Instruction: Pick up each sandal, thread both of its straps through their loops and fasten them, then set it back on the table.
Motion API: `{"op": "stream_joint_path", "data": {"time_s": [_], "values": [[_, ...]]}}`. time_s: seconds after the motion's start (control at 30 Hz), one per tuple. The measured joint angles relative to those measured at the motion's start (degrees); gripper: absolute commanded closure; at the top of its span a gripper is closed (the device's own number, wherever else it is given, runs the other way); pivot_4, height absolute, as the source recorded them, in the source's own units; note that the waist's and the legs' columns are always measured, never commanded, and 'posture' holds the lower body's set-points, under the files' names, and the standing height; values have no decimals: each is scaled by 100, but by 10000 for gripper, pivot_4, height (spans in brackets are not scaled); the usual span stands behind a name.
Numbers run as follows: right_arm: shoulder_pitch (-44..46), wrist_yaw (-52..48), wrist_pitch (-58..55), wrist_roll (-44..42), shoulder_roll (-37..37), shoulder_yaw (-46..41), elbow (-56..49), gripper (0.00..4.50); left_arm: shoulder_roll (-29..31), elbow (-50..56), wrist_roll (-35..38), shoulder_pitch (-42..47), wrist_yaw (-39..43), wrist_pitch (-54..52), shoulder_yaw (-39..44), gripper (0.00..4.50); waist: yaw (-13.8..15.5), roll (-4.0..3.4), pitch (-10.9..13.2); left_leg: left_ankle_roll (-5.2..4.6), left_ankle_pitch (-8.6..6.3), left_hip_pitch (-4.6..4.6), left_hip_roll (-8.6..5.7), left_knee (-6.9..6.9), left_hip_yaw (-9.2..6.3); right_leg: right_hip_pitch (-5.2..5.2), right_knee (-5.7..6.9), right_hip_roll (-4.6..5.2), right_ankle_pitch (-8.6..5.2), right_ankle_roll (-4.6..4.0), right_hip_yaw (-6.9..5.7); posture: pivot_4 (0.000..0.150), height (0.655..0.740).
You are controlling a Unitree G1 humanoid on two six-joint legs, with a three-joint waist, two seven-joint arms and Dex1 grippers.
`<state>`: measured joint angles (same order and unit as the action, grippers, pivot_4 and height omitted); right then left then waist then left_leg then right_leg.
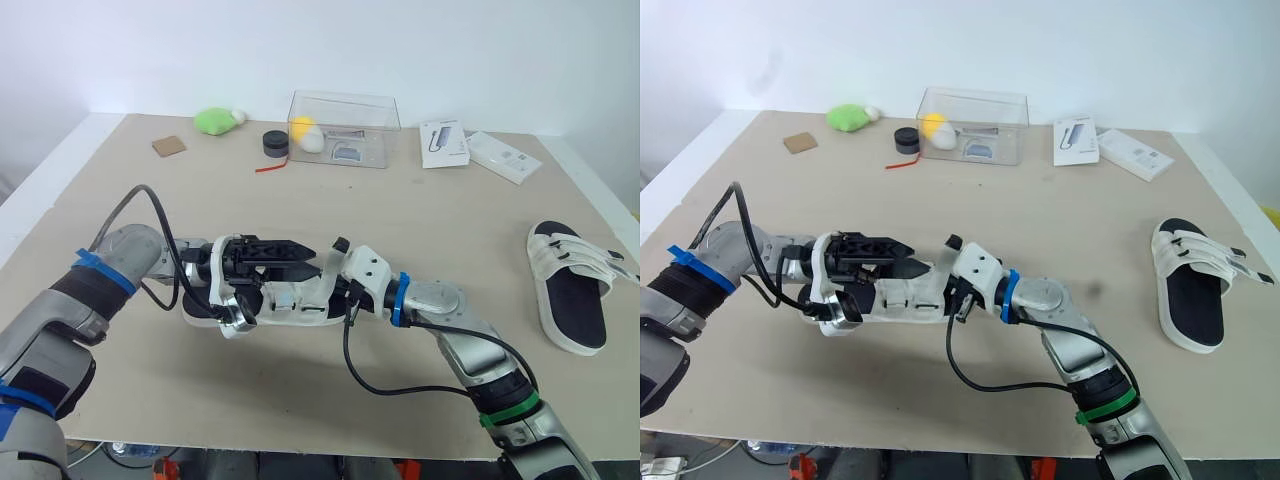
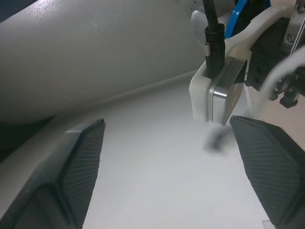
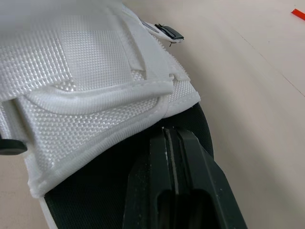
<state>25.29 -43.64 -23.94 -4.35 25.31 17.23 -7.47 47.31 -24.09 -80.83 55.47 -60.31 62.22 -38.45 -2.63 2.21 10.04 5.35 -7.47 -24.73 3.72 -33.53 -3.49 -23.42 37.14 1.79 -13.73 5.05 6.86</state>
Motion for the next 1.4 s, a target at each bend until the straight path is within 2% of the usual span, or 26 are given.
{"op": "stream_joint_path", "data": {"time_s": [0.07, 0.17, 0.27, 0.43, 0.57, 0.63, 0.67, 0.73, 0.83, 0.9, 1.03, 1.07, 1.1, 1.13, 1.17, 1.2, 1.23, 1.27, 1.3, 1.4], "values": [[-1, 1, 1, 5, -7, 0, 1, 45000, 7, -201, 600, -90, 543, 247, 47, 523, 0, 0, 0, -1, 1, 0, 0, -1, 0, 1, 1, 0, 1, 0, 0, 1500, 7400], [-1, 0, 1, 7, -8, 1, 5, 45000, -26, -383, 1036, -87, 1021, 318, 124, 523, 0, 0, 0, -1, 1, 1, 0, -2, 1, 2, 1, 0, 1, 1, 1, 1500, 7400], [0, 0, 13, 11, -20, 4, 20, 45000, -228, -1233, 1660, 90, 1845, 422, 199, 523, 2, 0, -1, -3, 2, 3, 0, -4, 1, 3, 2, 0, 2, 2, 0, 1500, 7400], [1, -8, 39, 11, -18, -7, 44, 45000, -497, -2053, 2243, 613, 2611, 523, 315, 523, 7, 2, -2, -2, 3, -1, 0, -7, 3, 6, 2, 0, 2, 2, 1, 1500, 7400], [12, -4, 48, 15, -38, 8, 53, 45000, -1015, -2999, 2601, 1050, 3806, 650, 234, 523, -4, 1, -3, -2, 2, 3, 0, -8, 6, 5, 2, 0, 1, 1, 3, 1500, 7400], [13, -2, 60, 15, -45, 3, 54, 45000, -1514, -3910, 3500, 1024, 5336, 643, 304, 523, -5, -1, -5, -2, 2, -2, 0, -8, 6, 0, 4, -1, 0, -1, 2, 1500, 7400], [14, -2, 61, 15, -45, 1, 54, 45000, -1601, -4018, 3712, 992, 5627, 623, 361, 523, -9, -1, -4, -2, 2, -9, 0, -8, 5, -5, 4, -2, 1, 0, 3, 1500, 7400], [12, 3, 58, 15, -44, -7, 49, 45000, -2221, -4213, 5806, 644, 8061, -286, 1307, 523, -9, -1, -4, -2, 3, -17, 0, -9, 2, -8, 8, -2, 0, -7, 2, 1500, 7400], [8, 18, 56, 15, -74, 4, 42, 45000, -2601, -3980, 7521, 555, 10001, -1798, 2180, 523, -37, -2, -4, -6, 5, -24, 0, -11, -4, -14, 13, -5, 4, -13, 3, 1500, 7400], [-21, 37, 49, 15, -91, 10, 15, 45000, -2603, -3646, 8655, 596, 11405, -3798, 2909, 523, -68, -3, -4, -7, 5, -24, -1, -11, -17, -7, 17, -12, -3, -12, 2, 1500, 7400], [-63, 55, 41, 16, -87, -11, -24, 45000, -2524, -3214, 9349, 593, 12039, -6427, 3333, 523, -95, -3, -4, -7, 5, -27, -2, -11, -46, 2, 17, -16, -9, -13, -17, 1500, 7400], [-64, 62, 40, 16, -89, -11, -27, 45000, -2479, -2907, 9564, 579, 12248, -7479, 3358, 523, -98, -4, -3, -7, 5, -28, -2, -11, -52, 2, 18, -18, -10, -14, -23, 1500, 7400], [-64, 65, 39, 16, -90, -10, -28, 45000, -2465, -2797, 9641, 578, 12329, -7839, 3359, 523, -101, -4, -3, -7, 5, -29, -1, -11, -55, 2, 19, -19, -11, -14, -23, 1500, 7400], [-64, 76, 35, 16, -99, -5, -27, 45000, -2422, -2401, 9934, 575, 12497, -9081, 3385, 523, -105, -5, -3, -7, 5, -28, -1, -11, -57, 3, 22, -19, -12, -17, -26, 1500, 7400], [-64, 78, 35, 16, -102, -4, -27, 45000, -2410, -2299, 10014, 576, 12521, -9397, 3393, 523, -110, -5, -3, -7, 5, -28, -1, -11, -58, 3, 23, -19, -13, -18, -26, 1500, 7400], [-63, 95, 31, 16, -119, 5, -26, 45000, -2400, -1912, 10338, 576, 12591, -10650, 3435, 523, -120, -5, -3, -7, 5, -26, -1, -11, -60, 4, 24, -19, -15, -19, -29, 1500, 7400], [-63, 99, 31, 16, -123, 8, -27, 45000, -2397, -1837, 10410, 578, 12595, -10950, 3441, 523, -127, -5, -3, -7, 5, -27, -1, -11, -60, 4, 24, -19, -15, -19, -30, 1500, 7400], [-59, 108, 29, 16, -140, 16, -26, 45000, -2401, -1589, 10691, 578, 12567, -12017, 3484, 523, -148, -6, -2, -7, 5, -26, -1, -11, -62, 4, 24, -19, -16, -19, -32, 1500, 7400], [-58, 109, 30, 16, -143, 21, -26, 45000, -2403, -1463, 10884, 578, 12543, -12612, 3539, 523, -156, -7, -2, -7, 5, -26, -1, -11, -63, 4, 25, -19, -17, -20, -33, 1500, 7400], [-58, 110, 30, 16, -144, 23, -26, 45000, -2400, -1221, 11165, 578, 12422, -13425, 3693, 523, -158, -7, -2, -7, 5, -26, -1, -11, -66, 4, 25, -19, -18, -21, -36, 1500, 7400]]}}
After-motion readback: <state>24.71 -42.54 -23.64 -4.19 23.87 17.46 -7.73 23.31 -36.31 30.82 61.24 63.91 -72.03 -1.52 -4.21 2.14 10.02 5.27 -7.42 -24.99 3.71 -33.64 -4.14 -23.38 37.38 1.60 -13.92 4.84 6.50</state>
